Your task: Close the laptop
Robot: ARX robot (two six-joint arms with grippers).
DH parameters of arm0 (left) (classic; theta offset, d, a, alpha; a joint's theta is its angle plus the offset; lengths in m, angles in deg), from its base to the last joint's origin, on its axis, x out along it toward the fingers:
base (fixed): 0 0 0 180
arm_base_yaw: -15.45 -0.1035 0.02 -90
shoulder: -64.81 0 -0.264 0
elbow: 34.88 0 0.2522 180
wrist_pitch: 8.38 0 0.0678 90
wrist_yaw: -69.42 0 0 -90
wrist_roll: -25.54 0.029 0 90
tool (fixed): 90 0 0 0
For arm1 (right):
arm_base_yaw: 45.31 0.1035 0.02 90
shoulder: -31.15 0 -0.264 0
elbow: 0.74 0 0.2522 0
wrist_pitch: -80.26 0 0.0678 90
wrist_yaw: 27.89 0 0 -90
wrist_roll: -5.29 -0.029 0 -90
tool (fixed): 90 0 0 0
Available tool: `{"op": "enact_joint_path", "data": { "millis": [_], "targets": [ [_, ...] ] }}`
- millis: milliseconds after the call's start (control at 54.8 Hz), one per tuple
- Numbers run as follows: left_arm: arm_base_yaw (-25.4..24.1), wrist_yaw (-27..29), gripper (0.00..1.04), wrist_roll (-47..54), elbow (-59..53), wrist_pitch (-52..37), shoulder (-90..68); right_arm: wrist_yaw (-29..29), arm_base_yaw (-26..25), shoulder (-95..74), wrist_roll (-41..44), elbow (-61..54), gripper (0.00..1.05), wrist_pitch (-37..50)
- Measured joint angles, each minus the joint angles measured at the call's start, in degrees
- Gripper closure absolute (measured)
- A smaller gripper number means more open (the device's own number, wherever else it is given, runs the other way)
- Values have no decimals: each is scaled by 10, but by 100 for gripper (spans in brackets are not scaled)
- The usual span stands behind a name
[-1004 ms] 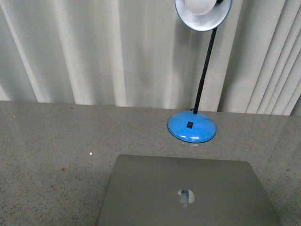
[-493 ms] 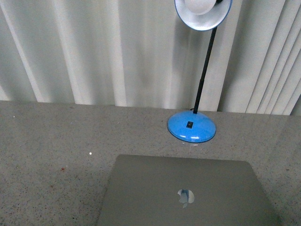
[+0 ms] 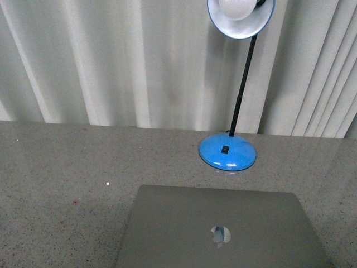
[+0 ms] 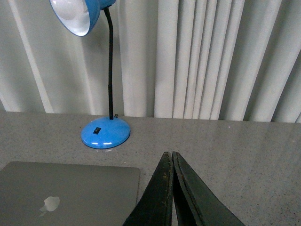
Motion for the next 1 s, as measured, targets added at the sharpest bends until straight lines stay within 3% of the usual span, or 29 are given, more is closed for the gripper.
{"op": "enact_joint_path", "data": {
  "millis": [73, 128, 493, 602, 1004],
  "targets": [
    [0, 0, 100, -1, 0, 0, 0, 0, 0, 0, 0, 0, 101, 0],
    [0, 0, 92, 0, 0, 0, 0, 0, 0, 0, 0, 0, 94, 0],
    [0, 0, 28, 0, 0, 0, 0, 0, 0, 0, 0, 0, 30, 0],
    [0, 0, 6, 0, 0, 0, 0, 0, 0, 0, 0, 0, 6, 0],
    [0, 0, 7, 0, 0, 0, 0, 0, 0, 0, 0, 0, 7, 0]
  ]
}}
